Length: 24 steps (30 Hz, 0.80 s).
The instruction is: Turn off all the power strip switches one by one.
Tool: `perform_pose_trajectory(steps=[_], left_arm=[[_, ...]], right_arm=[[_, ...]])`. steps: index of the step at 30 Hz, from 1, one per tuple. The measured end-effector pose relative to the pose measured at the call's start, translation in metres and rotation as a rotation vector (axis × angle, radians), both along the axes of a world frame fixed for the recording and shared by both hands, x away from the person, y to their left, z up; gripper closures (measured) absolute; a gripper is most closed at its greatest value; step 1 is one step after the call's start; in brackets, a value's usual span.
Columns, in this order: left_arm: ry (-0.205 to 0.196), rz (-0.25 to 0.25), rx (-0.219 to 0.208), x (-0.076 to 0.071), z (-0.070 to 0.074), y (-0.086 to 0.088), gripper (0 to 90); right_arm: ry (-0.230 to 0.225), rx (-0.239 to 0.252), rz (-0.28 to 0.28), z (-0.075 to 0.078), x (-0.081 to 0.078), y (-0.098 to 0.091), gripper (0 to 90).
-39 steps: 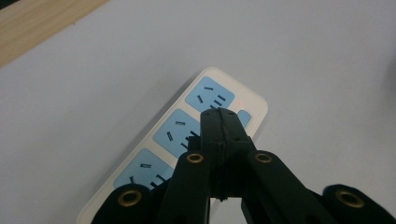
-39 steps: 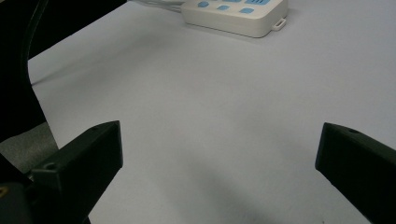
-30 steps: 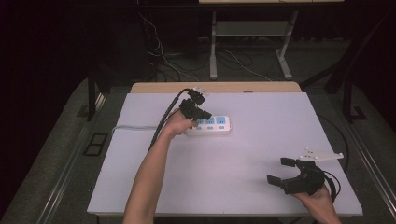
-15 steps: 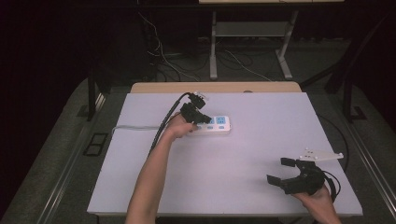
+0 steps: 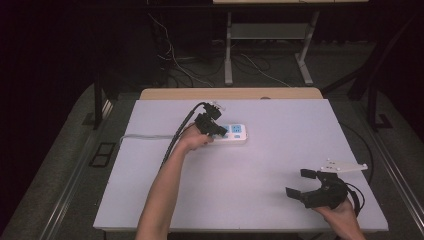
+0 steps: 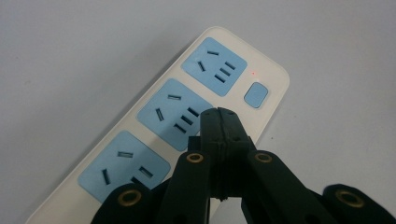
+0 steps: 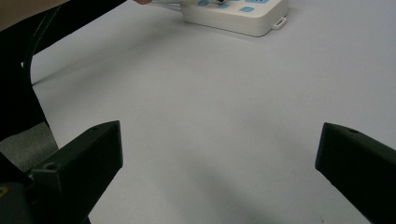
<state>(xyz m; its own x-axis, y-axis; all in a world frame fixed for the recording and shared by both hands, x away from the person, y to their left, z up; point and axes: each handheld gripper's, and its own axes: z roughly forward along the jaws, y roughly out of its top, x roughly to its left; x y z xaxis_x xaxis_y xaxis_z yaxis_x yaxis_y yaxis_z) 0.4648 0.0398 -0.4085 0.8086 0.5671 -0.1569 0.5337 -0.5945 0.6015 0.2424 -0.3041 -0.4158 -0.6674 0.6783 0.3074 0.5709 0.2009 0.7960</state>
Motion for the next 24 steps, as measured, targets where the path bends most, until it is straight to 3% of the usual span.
perform_pose_trajectory(steps=[13,24], left_arm=[[0.004,-0.001,-0.017,-0.0023,-0.0037,-0.0023,89.6],[-0.01,-0.005,-0.003,-0.0036,-0.0032,-0.0041,89.7]], right_arm=[[0.001,0.0,0.0,-0.0003,0.0003,0.0001,0.6],[0.0,0.001,-0.001,-0.0004,0.0,-0.0002,0.6]])
